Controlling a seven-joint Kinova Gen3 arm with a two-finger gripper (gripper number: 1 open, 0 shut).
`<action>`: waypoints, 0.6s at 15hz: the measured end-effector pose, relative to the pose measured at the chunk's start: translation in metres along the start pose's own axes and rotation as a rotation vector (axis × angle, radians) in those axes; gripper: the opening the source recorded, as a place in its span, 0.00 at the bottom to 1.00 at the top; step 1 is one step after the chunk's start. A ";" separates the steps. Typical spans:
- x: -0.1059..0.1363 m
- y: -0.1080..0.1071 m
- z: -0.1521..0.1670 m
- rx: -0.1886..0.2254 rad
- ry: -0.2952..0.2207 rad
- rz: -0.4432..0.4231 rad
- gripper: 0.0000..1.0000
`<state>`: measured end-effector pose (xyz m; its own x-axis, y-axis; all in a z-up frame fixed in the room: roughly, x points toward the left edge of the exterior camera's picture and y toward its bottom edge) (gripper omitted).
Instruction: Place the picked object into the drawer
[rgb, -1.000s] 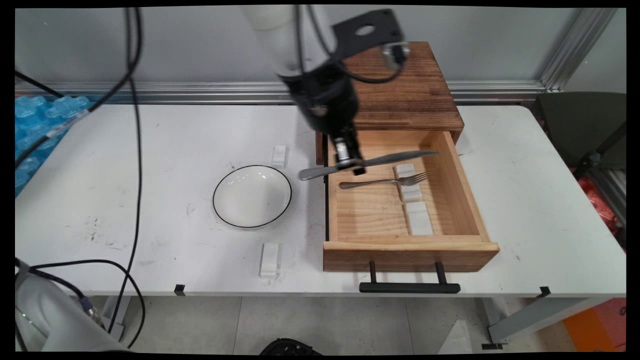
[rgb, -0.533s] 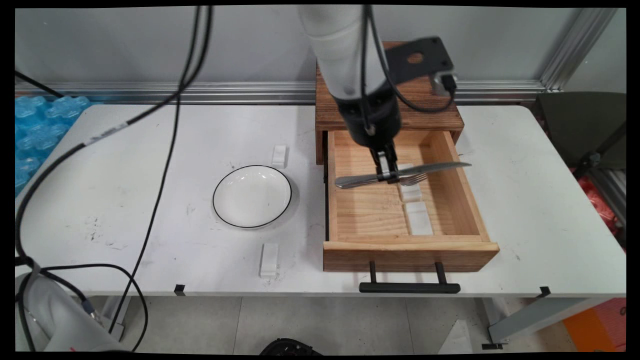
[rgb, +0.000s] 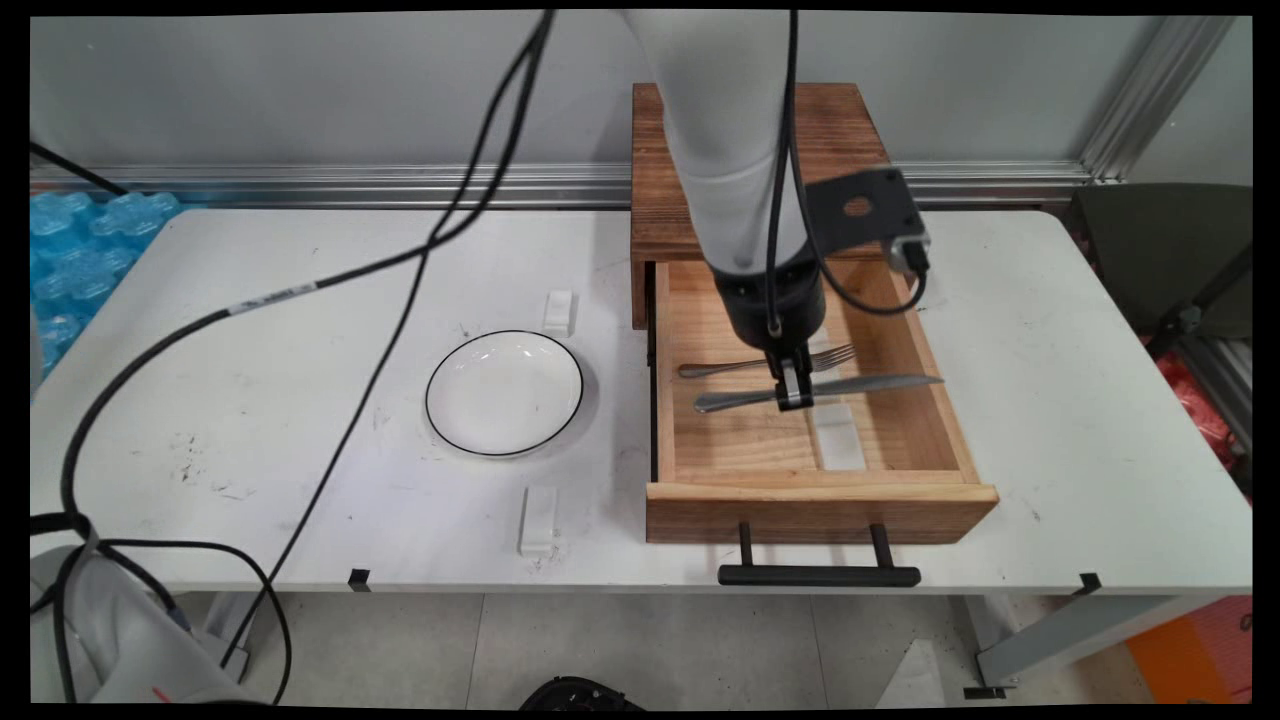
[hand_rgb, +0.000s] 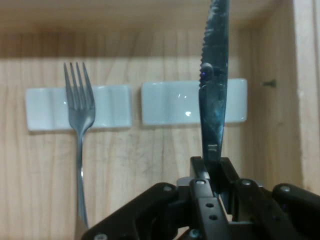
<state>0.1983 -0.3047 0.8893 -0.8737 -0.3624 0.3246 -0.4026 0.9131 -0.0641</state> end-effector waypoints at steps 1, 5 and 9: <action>-0.001 -0.001 0.008 -0.001 -0.005 -0.001 0.00; -0.004 -0.004 0.035 -0.004 -0.021 -0.007 0.00; -0.007 -0.009 0.058 -0.006 -0.034 -0.014 0.00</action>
<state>0.1924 -0.3211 0.8328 -0.8768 -0.3814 0.2930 -0.4135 0.9089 -0.0542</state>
